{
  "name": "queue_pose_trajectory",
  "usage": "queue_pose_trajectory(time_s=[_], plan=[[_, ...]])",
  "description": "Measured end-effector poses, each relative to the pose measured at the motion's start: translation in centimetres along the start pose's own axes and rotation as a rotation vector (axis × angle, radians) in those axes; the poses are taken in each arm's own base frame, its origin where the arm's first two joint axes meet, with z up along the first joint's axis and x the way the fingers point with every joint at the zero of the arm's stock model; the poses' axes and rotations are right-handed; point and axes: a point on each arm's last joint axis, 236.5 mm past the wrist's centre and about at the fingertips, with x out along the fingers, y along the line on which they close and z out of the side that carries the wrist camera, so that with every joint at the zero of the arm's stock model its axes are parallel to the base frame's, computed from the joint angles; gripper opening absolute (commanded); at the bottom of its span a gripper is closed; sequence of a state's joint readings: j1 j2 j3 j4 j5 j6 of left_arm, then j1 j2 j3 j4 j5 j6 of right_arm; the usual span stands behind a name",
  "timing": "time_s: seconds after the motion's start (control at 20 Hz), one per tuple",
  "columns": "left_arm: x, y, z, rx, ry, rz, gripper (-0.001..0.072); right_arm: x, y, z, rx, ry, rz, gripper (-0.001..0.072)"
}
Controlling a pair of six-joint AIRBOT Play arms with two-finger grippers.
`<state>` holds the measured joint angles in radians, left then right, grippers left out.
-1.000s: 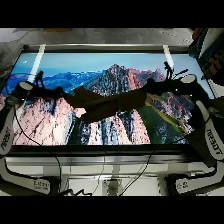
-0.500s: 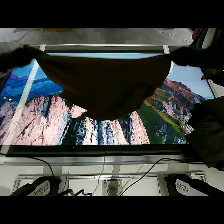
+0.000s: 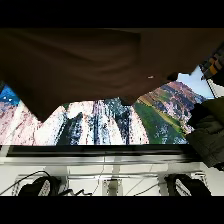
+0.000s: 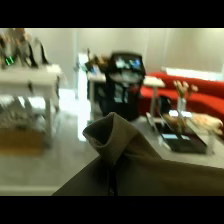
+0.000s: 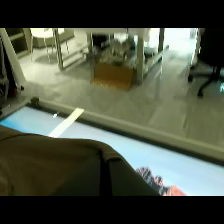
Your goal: Fold the clothes and pants, and hang the long-sleeved shirts on hangers.
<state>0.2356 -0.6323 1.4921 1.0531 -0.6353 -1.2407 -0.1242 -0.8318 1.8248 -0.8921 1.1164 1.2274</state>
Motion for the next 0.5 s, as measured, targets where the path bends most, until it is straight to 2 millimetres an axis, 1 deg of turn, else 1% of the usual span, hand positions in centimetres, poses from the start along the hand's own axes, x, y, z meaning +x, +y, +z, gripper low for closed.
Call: queue_pose_trajectory(time_s=[0.1, 0.15, 0.2, 0.3, 0.35, 0.4, 0.45, 0.5], plan=[[-2.7, -0.4, 2.5, 0.056, -0.062, 0.023, 0.0011, -2.8, 1.8, 1.7, -0.040, -0.057, -0.002, 0.0012], [-3.6, -0.5, 3.2, 0.078, -0.079, 0.034, 0.0012, -3.7, 2.4, 2.3, -0.054, -0.078, -0.006, 0.0012], [-4.3, -0.5, 3.6, 0.094, -0.091, 0.043, 0.0011, -4.3, 2.6, 2.7, -0.063, -0.096, -0.013, 0.0012], [-4.2, -0.2, 3.3, 0.110, -0.081, 0.056, 0.0012, -4.2, 1.8, 2.6, -0.071, -0.089, -0.044, 0.0012], [-3.6, 0.1, 2.6, 0.109, -0.062, 0.058, 0.0012, -3.5, 1.0, 2.2, -0.058, -0.074, -0.056, 0.0012], [-2.5, 0.5, 1.0, 0.102, -0.014, 0.056, 0.0012, -2.2, 0.1, 1.4, -0.037, -0.047, -0.061, 0.0012], [-1.1, 0.9, -1.1, 0.090, 0.051, 0.049, 0.0012, -0.7, -1.2, 0.2, -0.013, -0.003, -0.067, 0.0012], [0.6, 1.3, -4.2, 0.067, 0.139, 0.037, 0.0012, 1.4, -2.7, -1.7, 0.024, 0.056, -0.071, 0.0013]])
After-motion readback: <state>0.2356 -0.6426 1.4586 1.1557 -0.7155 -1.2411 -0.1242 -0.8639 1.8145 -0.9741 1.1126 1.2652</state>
